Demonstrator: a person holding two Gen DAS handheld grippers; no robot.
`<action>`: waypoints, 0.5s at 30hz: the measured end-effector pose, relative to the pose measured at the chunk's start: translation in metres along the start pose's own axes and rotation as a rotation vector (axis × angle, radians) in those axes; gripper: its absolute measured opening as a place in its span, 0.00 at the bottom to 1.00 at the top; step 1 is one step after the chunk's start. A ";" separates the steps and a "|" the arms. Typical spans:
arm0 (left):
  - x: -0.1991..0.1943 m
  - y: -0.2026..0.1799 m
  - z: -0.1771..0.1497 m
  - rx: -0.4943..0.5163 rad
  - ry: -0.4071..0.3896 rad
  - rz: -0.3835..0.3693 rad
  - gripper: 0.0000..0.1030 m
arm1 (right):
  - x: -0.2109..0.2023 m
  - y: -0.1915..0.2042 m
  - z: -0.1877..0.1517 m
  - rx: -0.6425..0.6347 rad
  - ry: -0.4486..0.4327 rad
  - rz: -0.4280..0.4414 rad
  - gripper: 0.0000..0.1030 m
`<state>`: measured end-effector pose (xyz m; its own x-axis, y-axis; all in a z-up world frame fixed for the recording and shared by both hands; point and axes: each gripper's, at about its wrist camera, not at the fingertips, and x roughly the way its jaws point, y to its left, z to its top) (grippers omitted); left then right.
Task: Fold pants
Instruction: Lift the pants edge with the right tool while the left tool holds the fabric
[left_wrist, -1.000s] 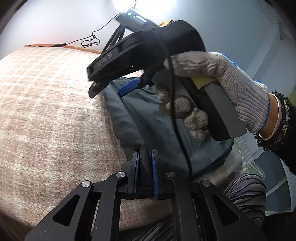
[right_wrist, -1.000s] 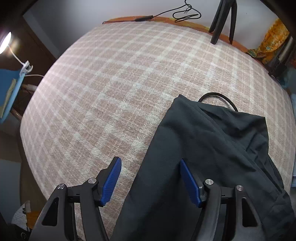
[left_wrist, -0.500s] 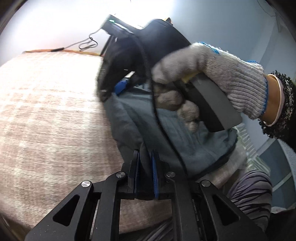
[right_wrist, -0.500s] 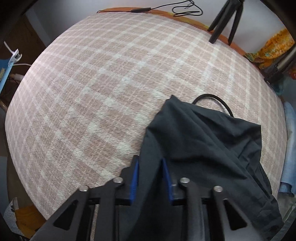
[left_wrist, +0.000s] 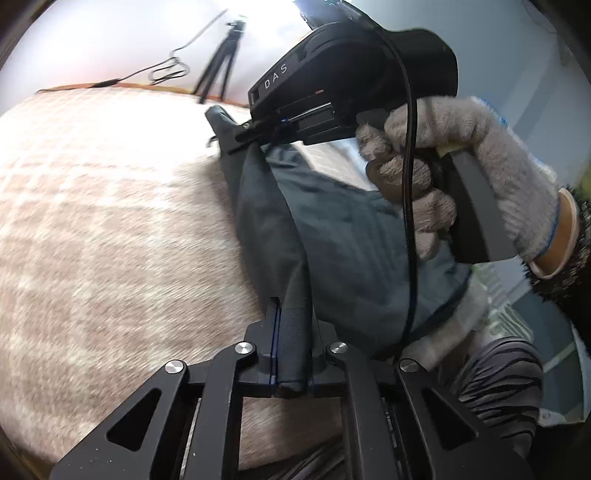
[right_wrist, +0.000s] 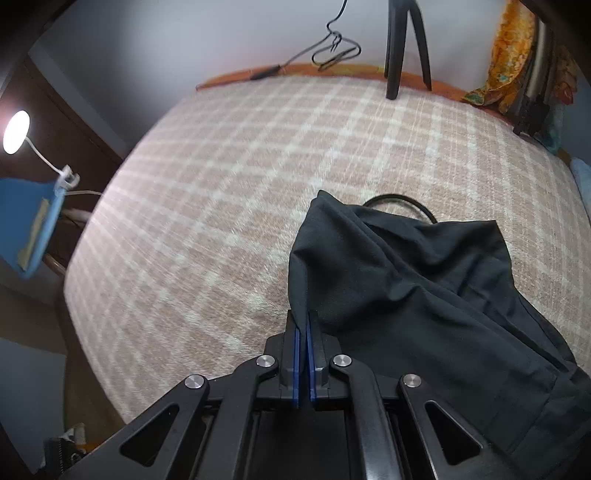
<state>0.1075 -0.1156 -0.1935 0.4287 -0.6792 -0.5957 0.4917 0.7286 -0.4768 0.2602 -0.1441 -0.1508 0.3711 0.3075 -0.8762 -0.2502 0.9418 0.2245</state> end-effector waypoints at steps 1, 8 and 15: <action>0.000 -0.003 0.004 0.009 -0.001 -0.014 0.06 | -0.005 -0.003 -0.002 0.006 -0.013 0.009 0.00; -0.002 -0.028 0.030 0.058 -0.008 -0.129 0.05 | -0.045 -0.035 -0.016 0.072 -0.120 0.110 0.00; 0.015 -0.070 0.048 0.133 0.023 -0.234 0.05 | -0.088 -0.077 -0.026 0.115 -0.187 0.128 0.00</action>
<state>0.1159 -0.1811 -0.1387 0.2749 -0.8245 -0.4947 0.6712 0.5330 -0.5152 0.2242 -0.2473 -0.1022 0.5042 0.4351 -0.7460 -0.2064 0.8995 0.3851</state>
